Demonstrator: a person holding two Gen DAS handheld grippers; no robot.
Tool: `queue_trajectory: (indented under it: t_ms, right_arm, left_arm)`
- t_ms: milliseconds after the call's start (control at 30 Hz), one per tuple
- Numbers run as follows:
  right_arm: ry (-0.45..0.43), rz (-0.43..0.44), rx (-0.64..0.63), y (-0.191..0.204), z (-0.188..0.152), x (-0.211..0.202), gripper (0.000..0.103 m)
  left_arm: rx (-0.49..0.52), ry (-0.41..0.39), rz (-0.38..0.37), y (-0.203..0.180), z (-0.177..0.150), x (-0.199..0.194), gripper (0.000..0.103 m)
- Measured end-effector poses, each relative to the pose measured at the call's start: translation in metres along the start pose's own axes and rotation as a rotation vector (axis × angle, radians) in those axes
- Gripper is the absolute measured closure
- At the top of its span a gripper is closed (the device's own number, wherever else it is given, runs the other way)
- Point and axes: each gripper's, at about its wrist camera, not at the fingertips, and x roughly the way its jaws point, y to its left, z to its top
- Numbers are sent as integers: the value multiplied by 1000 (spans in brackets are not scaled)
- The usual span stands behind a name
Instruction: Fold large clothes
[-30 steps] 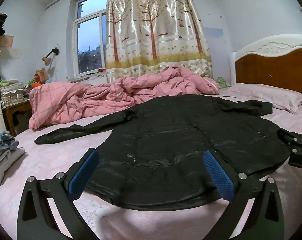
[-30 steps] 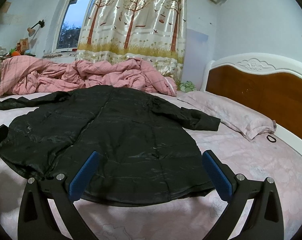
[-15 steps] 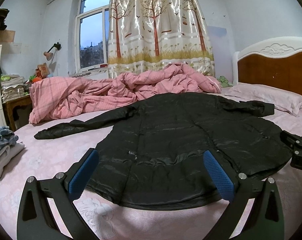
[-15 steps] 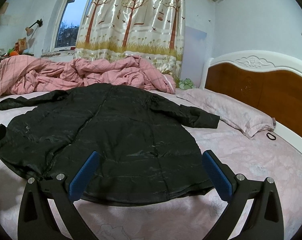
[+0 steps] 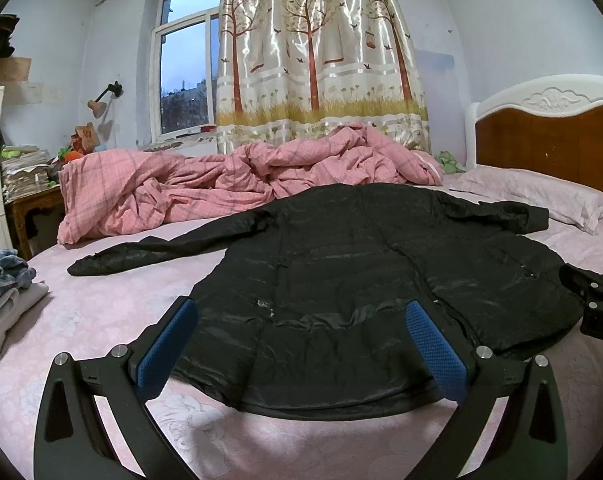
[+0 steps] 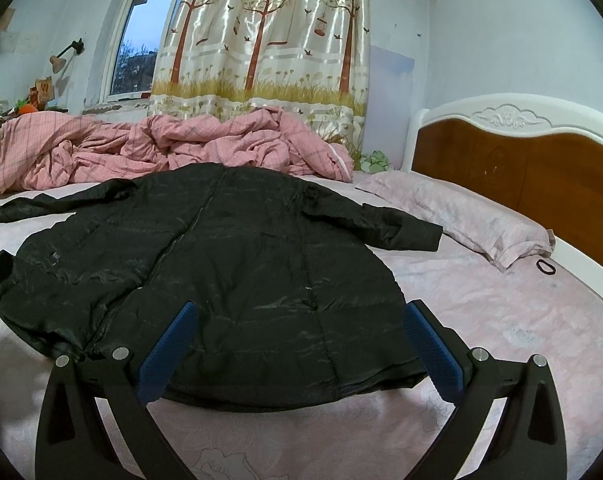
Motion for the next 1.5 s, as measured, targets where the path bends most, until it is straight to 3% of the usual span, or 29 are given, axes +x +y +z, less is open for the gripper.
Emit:
queue_trajectory:
  t_ms: [300, 1200, 1367, 1500]
  right_arm:
    - [-30, -1, -95, 23, -3, -7, 0]
    - [-36, -19, -101, 19, 1, -10, 0]
    - [-36, -22, -89, 17, 2, -12, 0]
    - [-50, 31, -64, 10, 6, -23, 0]
  left_arm:
    - [0, 0, -1, 1, -1, 0, 0]
    - [5, -20, 2, 2, -1, -5, 0]
    - [5, -92, 8, 3, 2, -22, 0]
    - [38, -133, 2, 1, 6, -37, 0]
